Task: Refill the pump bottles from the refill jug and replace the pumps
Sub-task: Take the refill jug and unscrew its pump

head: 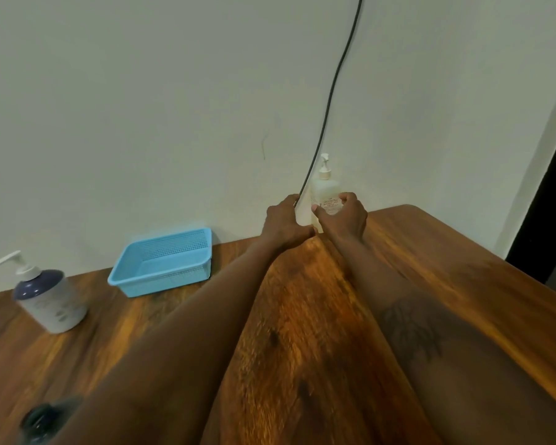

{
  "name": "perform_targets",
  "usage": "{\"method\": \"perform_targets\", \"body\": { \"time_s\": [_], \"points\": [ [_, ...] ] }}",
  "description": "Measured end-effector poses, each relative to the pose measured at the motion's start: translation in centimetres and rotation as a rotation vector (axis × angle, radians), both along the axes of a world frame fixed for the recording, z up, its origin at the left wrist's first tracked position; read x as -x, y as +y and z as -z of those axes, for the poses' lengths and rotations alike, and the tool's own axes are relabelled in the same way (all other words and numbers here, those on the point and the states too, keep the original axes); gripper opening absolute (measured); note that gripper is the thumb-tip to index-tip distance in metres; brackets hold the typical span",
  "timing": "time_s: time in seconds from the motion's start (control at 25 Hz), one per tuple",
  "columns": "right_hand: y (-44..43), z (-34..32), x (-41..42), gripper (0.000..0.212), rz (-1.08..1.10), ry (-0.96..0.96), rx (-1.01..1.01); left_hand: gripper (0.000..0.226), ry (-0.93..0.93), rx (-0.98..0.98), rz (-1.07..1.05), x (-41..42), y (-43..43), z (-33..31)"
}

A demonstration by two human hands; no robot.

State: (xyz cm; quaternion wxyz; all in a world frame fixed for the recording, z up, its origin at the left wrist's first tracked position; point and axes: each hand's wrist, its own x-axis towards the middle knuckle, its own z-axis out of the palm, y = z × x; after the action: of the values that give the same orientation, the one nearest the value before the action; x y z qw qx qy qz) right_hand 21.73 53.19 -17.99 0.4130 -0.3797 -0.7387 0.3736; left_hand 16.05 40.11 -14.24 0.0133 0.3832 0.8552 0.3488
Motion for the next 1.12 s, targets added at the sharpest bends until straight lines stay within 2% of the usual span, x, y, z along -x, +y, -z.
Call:
{"method": "perform_targets", "body": {
  "time_s": [0.16, 0.32, 0.56, 0.76, 1.12],
  "points": [
    [2.6, 1.5, 2.5, 0.086, 0.002, -0.048, 0.003, 0.096, -0.01, 0.011, -0.005, 0.7, 2.8, 1.3],
    [3.6, 1.4, 4.5, 0.083, -0.012, -0.082, -0.012, 0.092, -0.065, -0.006, -0.004, 1.0, 3.4, 2.7],
    [2.6, 0.6, 3.6, 0.075, 0.072, -0.101, -0.03, 0.102, -0.106, -0.001, -0.056, 1.9, 1.3, 2.5],
    [-2.8, 1.1, -0.3, 0.072, 0.01, -0.088, -0.132, 0.121, -0.143, 0.005, -0.101, -0.2, -2.0, 1.8],
    [-14.8, -1.2, -9.5, 0.069, -0.142, 0.02, -0.203, 0.082, -0.153, -0.12, -0.054, -7.2, -12.6, -0.2]
  ]
}}
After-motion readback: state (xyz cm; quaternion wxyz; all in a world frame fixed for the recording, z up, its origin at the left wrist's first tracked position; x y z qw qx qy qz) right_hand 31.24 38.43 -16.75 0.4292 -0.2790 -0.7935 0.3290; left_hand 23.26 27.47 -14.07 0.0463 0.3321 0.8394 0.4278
